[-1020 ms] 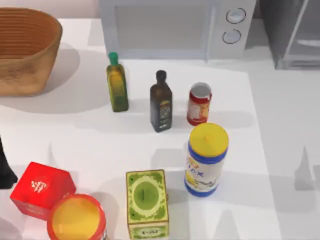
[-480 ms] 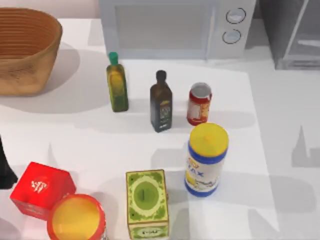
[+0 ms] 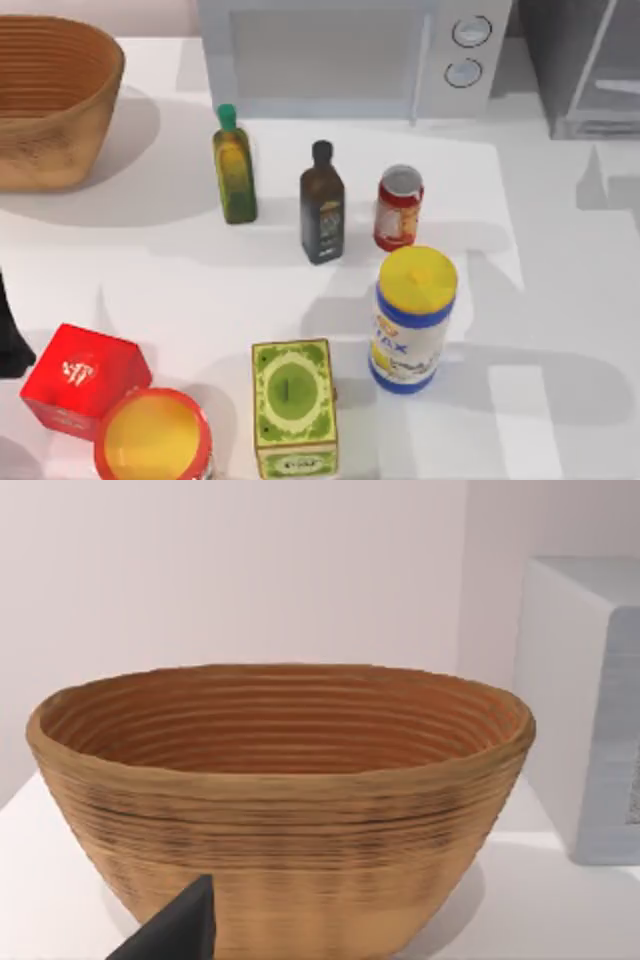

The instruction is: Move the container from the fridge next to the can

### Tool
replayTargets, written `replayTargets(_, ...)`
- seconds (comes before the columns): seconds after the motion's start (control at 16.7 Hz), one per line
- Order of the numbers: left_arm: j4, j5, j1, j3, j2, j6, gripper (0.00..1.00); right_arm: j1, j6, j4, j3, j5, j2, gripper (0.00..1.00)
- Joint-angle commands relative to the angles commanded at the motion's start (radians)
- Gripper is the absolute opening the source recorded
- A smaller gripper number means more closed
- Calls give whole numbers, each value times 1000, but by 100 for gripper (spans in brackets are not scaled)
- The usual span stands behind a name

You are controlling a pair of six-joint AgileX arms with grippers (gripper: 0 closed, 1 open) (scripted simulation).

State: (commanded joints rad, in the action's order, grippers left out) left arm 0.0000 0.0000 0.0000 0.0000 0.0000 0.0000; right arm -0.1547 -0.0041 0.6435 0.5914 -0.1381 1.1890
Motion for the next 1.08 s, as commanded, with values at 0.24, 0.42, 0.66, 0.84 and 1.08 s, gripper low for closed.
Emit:
replayTargets(0.24, 0, 0, 0, 0, 0, 0, 100, -53, -3, 216, 198, -46, 478, 100)
replayTargets(0.42, 0, 0, 0, 0, 0, 0, 100, -87, -5, 352, 324, -75, 753, 100)
replayTargets(0.66, 0, 0, 0, 0, 0, 0, 100, -117, -8, 476, 438, -99, 973, 100)
replayTargets(0.84, 0, 0, 0, 0, 0, 0, 100, -125, -9, 509, 468, -105, 1026, 100)
replayTargets(1.08, 0, 0, 0, 0, 0, 0, 100, -120, -9, 506, 463, -104, 1024, 100)
